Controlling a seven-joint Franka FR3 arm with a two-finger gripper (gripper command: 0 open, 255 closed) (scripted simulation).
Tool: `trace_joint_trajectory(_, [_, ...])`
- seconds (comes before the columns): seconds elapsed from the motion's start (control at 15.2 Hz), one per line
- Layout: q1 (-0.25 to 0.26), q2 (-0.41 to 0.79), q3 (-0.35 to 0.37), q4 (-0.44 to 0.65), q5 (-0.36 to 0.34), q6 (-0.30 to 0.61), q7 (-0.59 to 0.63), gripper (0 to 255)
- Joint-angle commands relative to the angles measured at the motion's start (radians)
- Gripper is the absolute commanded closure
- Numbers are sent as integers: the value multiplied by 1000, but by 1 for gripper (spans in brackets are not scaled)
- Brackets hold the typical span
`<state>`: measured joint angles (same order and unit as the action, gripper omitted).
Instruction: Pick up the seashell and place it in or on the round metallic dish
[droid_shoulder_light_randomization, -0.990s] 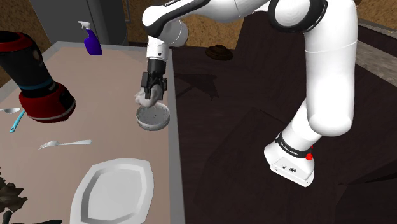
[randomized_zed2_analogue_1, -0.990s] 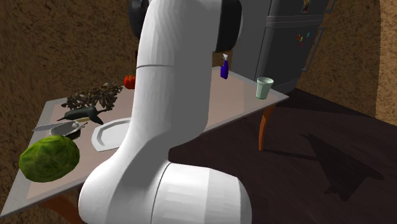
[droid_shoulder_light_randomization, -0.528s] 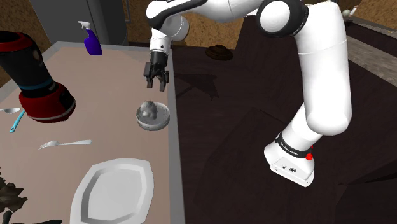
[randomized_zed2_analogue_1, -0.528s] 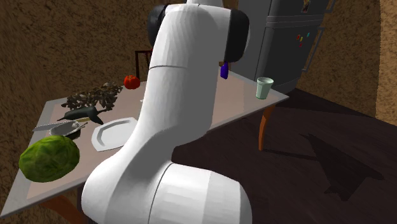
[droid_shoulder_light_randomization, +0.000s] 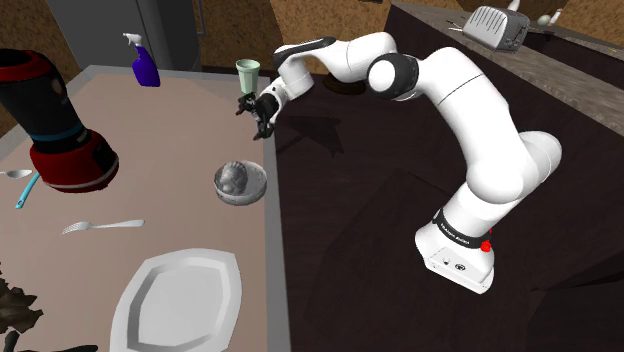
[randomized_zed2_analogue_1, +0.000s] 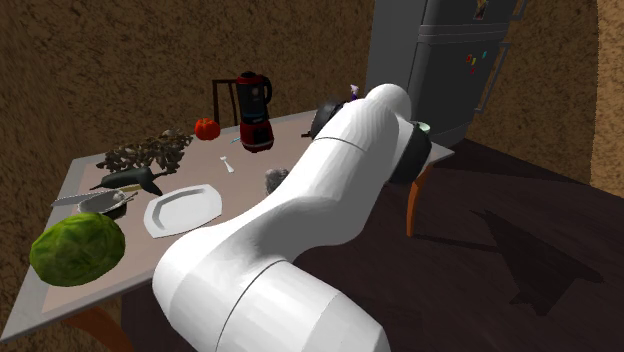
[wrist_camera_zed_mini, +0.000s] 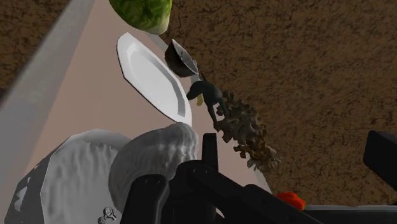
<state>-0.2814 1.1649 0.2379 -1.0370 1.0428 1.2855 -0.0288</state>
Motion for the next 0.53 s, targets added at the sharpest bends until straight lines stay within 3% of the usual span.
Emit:
trace_joint_trajectory(0.0, [-10,12,16,-16,33,3,9,0])
trace_joint_trajectory(0.46, [14,-45,25,-120,47,58,-26,0])
